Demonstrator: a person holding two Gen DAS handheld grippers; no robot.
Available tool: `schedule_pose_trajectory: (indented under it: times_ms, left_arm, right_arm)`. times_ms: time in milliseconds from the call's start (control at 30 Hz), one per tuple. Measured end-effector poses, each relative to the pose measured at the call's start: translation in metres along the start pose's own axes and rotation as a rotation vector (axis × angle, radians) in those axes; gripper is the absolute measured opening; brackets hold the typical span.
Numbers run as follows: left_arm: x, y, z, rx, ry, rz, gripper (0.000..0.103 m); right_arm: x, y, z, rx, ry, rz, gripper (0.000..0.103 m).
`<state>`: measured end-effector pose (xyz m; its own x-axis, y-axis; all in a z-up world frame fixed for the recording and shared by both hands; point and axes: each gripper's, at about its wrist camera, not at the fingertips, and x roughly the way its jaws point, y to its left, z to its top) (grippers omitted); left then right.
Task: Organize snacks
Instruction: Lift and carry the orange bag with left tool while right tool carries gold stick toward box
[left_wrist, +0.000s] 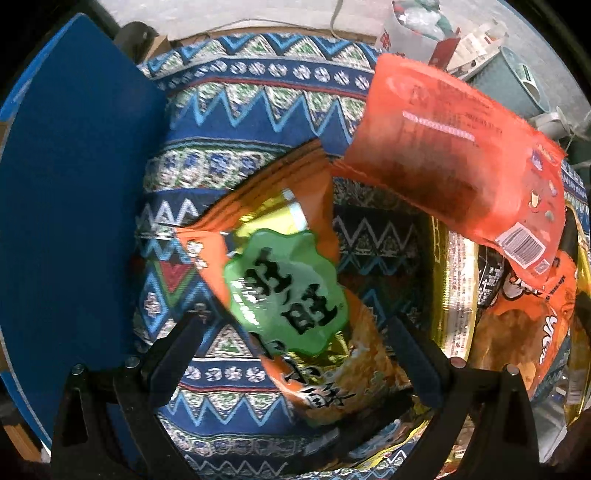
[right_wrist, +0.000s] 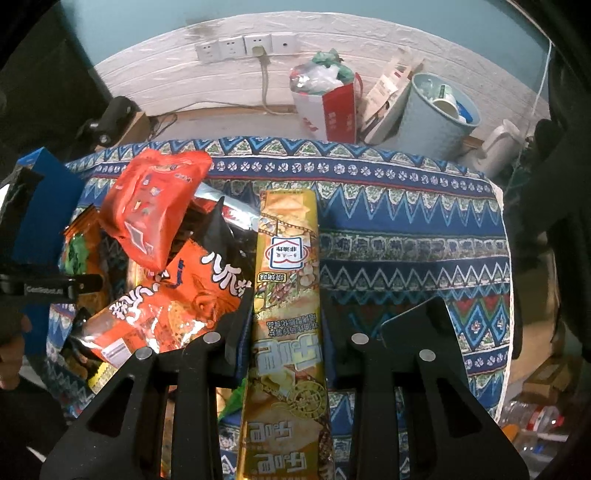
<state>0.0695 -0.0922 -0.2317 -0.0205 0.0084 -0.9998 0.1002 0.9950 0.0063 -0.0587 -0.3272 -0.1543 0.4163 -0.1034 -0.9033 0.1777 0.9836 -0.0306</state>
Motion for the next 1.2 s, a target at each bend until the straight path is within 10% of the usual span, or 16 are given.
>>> schedule_pose_trajectory:
  times_ms: [367,1200]
  left_arm:
    - [0.006,-0.002,-0.004,0.024,-0.034,-0.076,0.037]
    - [-0.117,0.004,-0.035,0.252,-0.425,0.105,0.033]
  right_arm:
    - [-0.009,-0.003,0.003,0.009,-0.032,0.005,0.030]
    - [-0.062,0.053,0.021,-0.068,-0.176,0.050,0.030]
